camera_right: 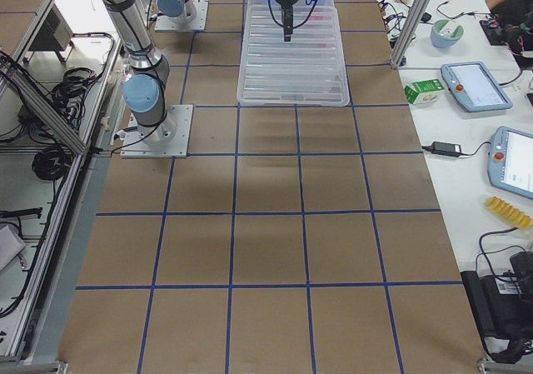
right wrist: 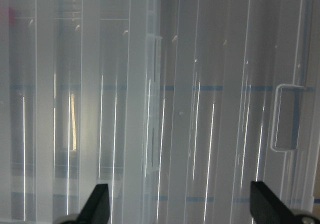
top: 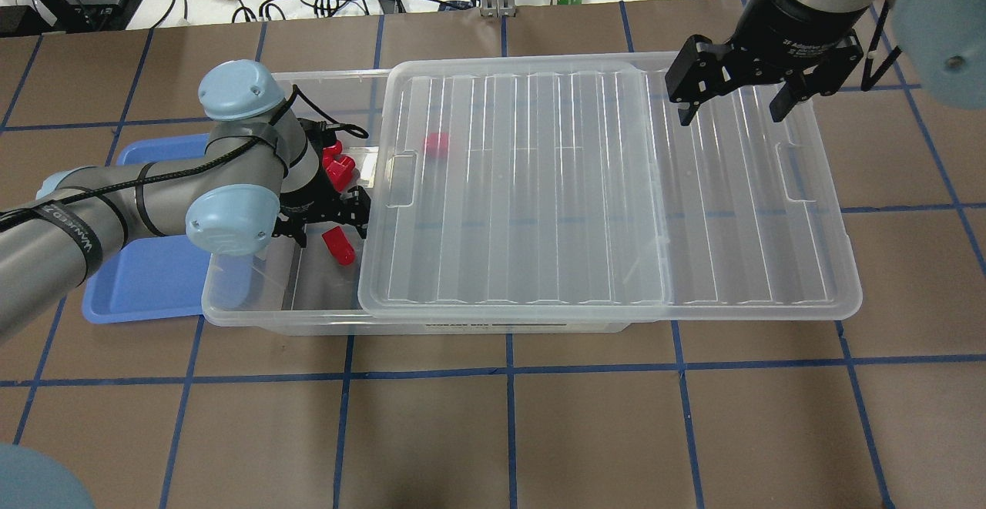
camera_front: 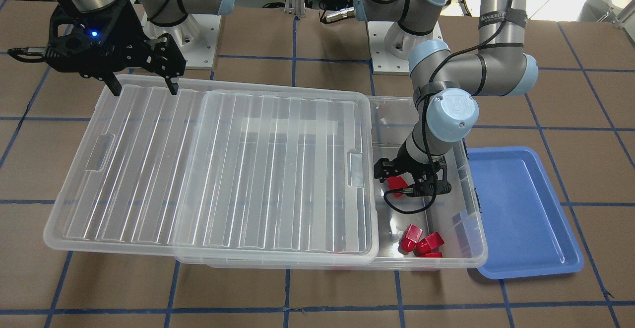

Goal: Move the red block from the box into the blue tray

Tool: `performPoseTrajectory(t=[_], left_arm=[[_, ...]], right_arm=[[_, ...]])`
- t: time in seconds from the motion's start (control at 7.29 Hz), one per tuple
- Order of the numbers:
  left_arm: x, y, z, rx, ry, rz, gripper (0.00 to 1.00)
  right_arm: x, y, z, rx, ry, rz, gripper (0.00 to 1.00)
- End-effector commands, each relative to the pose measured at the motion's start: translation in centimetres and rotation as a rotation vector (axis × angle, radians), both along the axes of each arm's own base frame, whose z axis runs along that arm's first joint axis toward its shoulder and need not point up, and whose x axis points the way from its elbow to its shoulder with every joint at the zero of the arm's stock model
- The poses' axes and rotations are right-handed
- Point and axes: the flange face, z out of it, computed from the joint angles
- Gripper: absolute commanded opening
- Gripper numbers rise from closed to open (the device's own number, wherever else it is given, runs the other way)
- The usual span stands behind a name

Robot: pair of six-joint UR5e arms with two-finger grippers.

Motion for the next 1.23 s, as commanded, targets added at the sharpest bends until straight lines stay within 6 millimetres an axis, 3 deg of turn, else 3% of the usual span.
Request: performPoseTrajectory(t=[0.0, 0.41, 0.55, 0.69, 0.96, 1.1], left_arm=[[0.5, -0.4, -1.1, -0.007, -0.014, 0.155, 1.0], [0.5, 0.5, -3.4, -0.014, -0.024, 0.243, 1.0], [0.5, 0.5, -3.9, -0.004, -0.03, 0.235, 0.79], [0.5, 0.4, -4.0, -0.002, -0.025, 0.228, 0.46], [0.4, 0.4, -3.4, -0.006, -0.021, 0.234, 0.15], [0.2, 0.3, -2.3, -0.021, -0.007, 0.232, 0.09]], right_arm=[[0.0, 0.0, 0.0, 0.0, -0.001, 0.0, 1.0], [0.0, 0.0, -0.1, 0.002, -0.001, 0.002, 1.0], [0.0, -0.1, -0.2, 0.003, -0.001, 0.003, 1.0], [0.0, 0.0, -0.1, 0.002, -0.001, 0.003, 1.0], [0.0, 0.0, -0.1, 0.002, -0.001, 0.003, 1.0], [0.0, -0.1, -0.2, 0.003, -0.001, 0.003, 1.0]])
